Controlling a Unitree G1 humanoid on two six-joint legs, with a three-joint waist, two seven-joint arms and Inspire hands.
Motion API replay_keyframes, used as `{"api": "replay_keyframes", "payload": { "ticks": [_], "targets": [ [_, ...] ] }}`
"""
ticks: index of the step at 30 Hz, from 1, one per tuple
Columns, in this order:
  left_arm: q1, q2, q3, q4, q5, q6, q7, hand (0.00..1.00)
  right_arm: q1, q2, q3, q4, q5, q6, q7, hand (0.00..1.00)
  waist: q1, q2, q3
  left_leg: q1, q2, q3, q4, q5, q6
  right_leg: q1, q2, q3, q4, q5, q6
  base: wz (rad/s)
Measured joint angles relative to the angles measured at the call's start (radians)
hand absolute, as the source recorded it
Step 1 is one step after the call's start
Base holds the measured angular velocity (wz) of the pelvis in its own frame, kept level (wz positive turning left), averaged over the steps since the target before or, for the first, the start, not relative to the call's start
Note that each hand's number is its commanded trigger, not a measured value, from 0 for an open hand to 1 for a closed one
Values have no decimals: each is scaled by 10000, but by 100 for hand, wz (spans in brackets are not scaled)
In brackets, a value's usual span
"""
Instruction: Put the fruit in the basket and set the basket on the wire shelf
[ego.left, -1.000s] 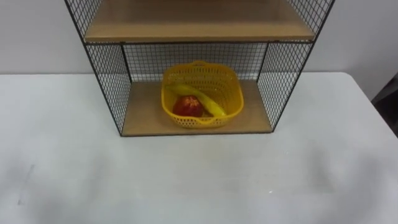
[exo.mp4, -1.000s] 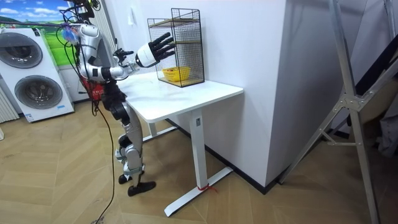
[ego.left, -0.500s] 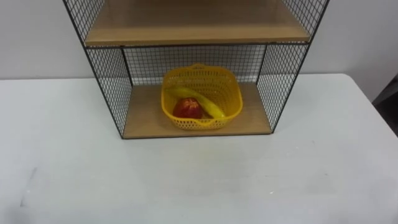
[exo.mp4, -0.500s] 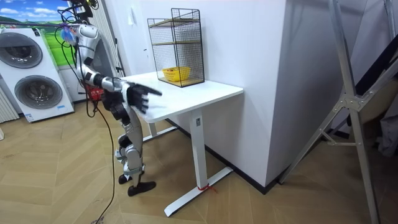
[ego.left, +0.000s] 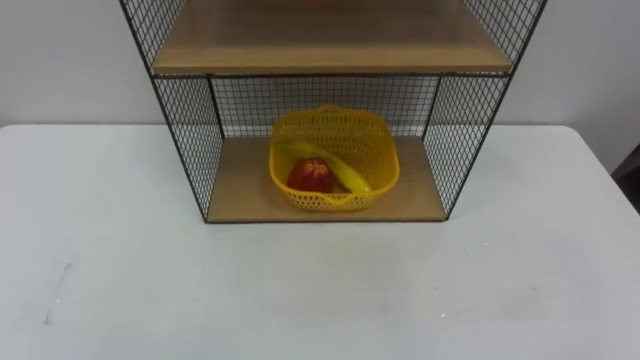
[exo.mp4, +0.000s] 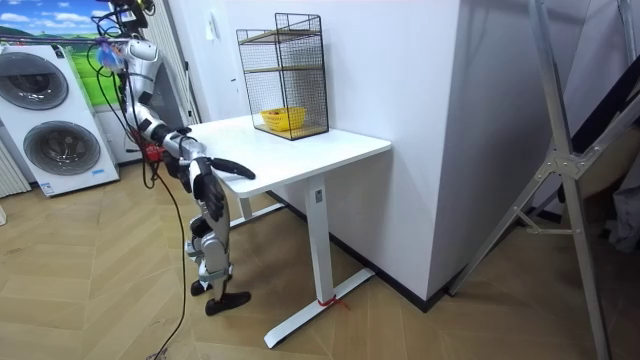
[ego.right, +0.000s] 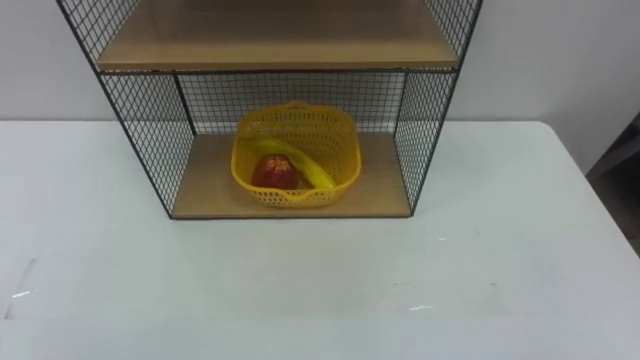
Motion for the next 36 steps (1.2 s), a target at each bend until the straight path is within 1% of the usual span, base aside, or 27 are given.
{"api": "replay_keyframes", "payload": {
  "ticks": [2, 3, 4, 5, 7, 8, 9, 11, 12, 13, 14, 15, 16, 17, 18, 19, 20, 21, 23, 26, 29, 31, 32, 33, 34, 35, 36],
  "targets": [
    [-29, 115, 6, 6, -121, 31, 5, 0, -34, -22, -61, 2, 330, 0, -2, 0, 24, 5, -19, 17, 1, -3, 0, 7, 11, -5, -3, -10, 46, 2, 1, 0],
    [-136, 245, 10, 85, -340, 121, 21, 0, -104, -39, -178, 71, 594, 2, -6, 0, 58, 14, -32, 29, 1, -7, 0, 10, 15, -8, -15, -37, 85, 2, 1, 0],
    [-194, 306, 21, 152, -398, 157, 32, 0, -110, -58, -223, 116, 688, 0, -6, 0, 81, 18, -50, 30, 1, -7, 0, 10, 16, -5, -23, -61, 88, 2, 0, 4],
    [-233, 378, 113, 150, -494, 285, 87, 0, -110, -95, -301, 128, 893, 17, -6, 0, 92, 23, -77, 30, 1, -27, 0, 11, 18, 7, -33, -106, 92, 2, 0, 4],
    [-287, 505, 358, 187, -738, 422, 240, 0, -110, -158, -526, 226, 1116, 31, -6, 0, 171, 42, -98, 31, 1, -35, -1, 11, 18, 13, -33, -105, 93, 2, 1, 2],
    [-323, 638, 729, 235, -977, 576, 403, 0, -110, -295, -677, 329, 1511, 92, -6, 0, 203, 43, -103, 31, 1, -39, 0, 11, 18, 14, -33, -104, 92, 2, 0, 0],
    [-322, 744, 931, 330, -1031, 647, 493, 0, -111, -360, -864, 367, 1678, 175, -6, 0, 197, 41, -102, 30, 0, -50, -1, 11, 18, 17, -33, -110, 92, 2, 0, 6],
    [-287, 1033, 1721, 624, -1242, 793, 1086, 0, -111, -729, -1656, 874, 2338, 433, -17, 0, 230, 30, -103, -12, -26, -131, 10, 16, 29, 10, -84, -239, 101, -9, 16, 14],
    [-280, 1147, 1855, 820, -1460, 799, 1276, 0, -110, -853, -1806, 1074, 2612, 467, -26, 0, 207, 30, -103, -39, -46, -182, 28, 9, 36, -8, -109, -282, 125, -34, 28, 24],
    [-269, 1420, 2094, 1352, -2001, 863, 1594, 0, -106, -1111, -2185, 1506, 3143, 538, -103, 0, 156, 27, -102, -140, -82, -295, 85, -37, 15, -48, -143, -346, 148, -74, 51, 27],
    [-189, 1605, 2350, 1700, -2601, 909, 1871, 0, -110, -1470, -2525, 2326, 3727, 826, -261, 0, 139, 1, -99, -211, -107, -328, 110, -45, 17, -163, -180, -402, 136, -121, 69, 24],
    [-130, 1662, 2490, 1882, -2809, 920, 1985, 0, -106, -1616, -2692, 2759, 4067, 927, -346, 0, 130, -9, -94, -224, -122, -346, 113, -48, 21, -185, -195, -405, 138, -169, 78, 16],
    [-49, 1707, 2846, 2167, -3080, 923, 2213, 0, -76, -1695, -3156, 3314, 4561, 1007, -566, 0, 75, -23, -83, -240, -152, -384, 116, -51, 25, -222, -215, -408, 195, -254, 83, 5],
    [13, 1711, 3166, 2351, -3263, 922, 2455, 0, 27, -1691, -3380, 3536, 4956, 1026, -804, 0, 44, -28, -76, -285, -179, -385, 126, -49, 25, -351, -249, -406, 367, -338, 79, 0],
    [14, 1712, 3305, 2423, -3324, 922, 2554, 0, 100, -1690, -3381, 3611, 5097, 1023, -908, 0, 17, -23, -72, -308, -186, -386, 142, -48, 25, -395, -262, -412, 433, -366, 75, -4],
    [11, 1783, 3391, 2649, -3345, 919, 2702, 0, 204, -1690, -3381, 3787, 5283, 1016, -971, 0, -34, -24, -71, -365, -202, -386, 193, -38, 40, -491, -283, -408, 560, -427, 64, -4],
    [-14, 1949, 3390, 2989, -3352, 919, 2774, 0, 263, -1691, -3380, 3854, 5567, 1013, -986, 0, -73, -33, -63, -414, -213, -385, 265, -38, 47, -577, -302, -400, 695, -491, 52, -4],
    [-44, 2045, 3390, 3158, -3354, 918, 2783, 0, 289, -1691, -3379, 3893, 5680, 1013, -986, 0, -90, -41, -61, -435, -214, -383, 295, -46, 41, -608, -306, -393, 741, -510, 45, -6],
    [-114, 2418, 3390, 3714, -3349, 901, 2783, 0, 381, -1692, -3380, 4161, 5955, 1010, -977, 0, -93, -77, -41, -556, -212, -343, 453, -141, -6, -773, -335, -383, 996, -613, 14, -7],
    [-111, 2707, 3391, 4315, -3460, 889, 2757, 0, 563, -1693, -3378, 4339, 6320, 1010, -888, 0, -134, -76, -38, -713, -214, -336, 555, -206, -38, -936, -350, -376, 1103, -670, 13, 0],
    [6, 2742, 3377, 4665, -4096, 881, 2625, 0, 627, -1699, -3327, 4917, 6389, 1005, -718, 0, -144, -77, -38, -908, -203, -309, 620, -221, -37, -1120, -351, -343, 1159, -684, 5, 0],
    [10, 2738, 3381, 5198, -4428, 894, 2394, 0, 679, -1682, -3244, 5350, 6586, 1017, -493, 0, -137, -76, -38, -907, -195, -306, 617, -220, -29, -1127, -347, -343, 1160, -686, 4, 0],
    [11, 2675, 3404, 5500, -4495, 920, 2208, 0, 678, -1672, -3246, 5699, 6627, 1046, -225, 0, -151, -79, -40, -886, -188, -307, 605, -228, -19, -1106, -338, -343, 1147, -693, 5, 0],
    [4, 2512, 3419, 5681, -4489, 928, 1935, 0, 669, -1621, -3243, 6158, 6607, 1063, 139, 0, -178, -81, -40, -879, -186, -308, 586, -227, -17, -1093, -336, -343, 1126, -693, 6, 0],
    [1, 2423, 3420, 5837, -4482, 944, 1759, 0, 653, -1596, -3243, 6382, 6592, 1094, 338, 0, -178, -81, -40, -879, -185, -304, 580, -225, -14, -1091, -337, -344, 1111, -693, 6, 0],
    [1, 2162, 3424, 6074, -4471, 971, 1402, 0, 567, -1563, -3209, 6915, 6582, 1158, 768, 0, -147, -78, -40, -858, -174, -280, 565, -219, -6, -1055, -316, -310, 1049, -671, 4, -3],
    [-9, 2001, 3421, 6189, -4465, 973, 1226, 0, 487, -1551, -3124, 7259, 6575, 1178, 967, 0, -170, -72, -44, -844, -158, -268, 550, -210, 9, -1025, -275, -248, 974, -632, 9, -10]
  ]
}}
